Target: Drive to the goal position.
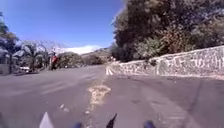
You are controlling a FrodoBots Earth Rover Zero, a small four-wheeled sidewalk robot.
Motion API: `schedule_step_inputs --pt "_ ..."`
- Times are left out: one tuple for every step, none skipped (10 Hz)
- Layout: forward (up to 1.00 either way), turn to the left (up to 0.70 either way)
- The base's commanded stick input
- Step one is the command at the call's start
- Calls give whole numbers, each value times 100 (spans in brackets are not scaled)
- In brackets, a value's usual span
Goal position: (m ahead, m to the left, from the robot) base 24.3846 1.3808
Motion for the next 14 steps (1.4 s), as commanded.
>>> schedule_step_inputs --pt "50 25" --pt "50 25" --pt "50 24" --pt "50 16" --pt "50 7" --pt "50 0" --pt "50 0" --pt "50 0" --pt "50 0" --pt "50 0" --pt "50 0" --pt "50 3" --pt "50 8" --pt "50 12"
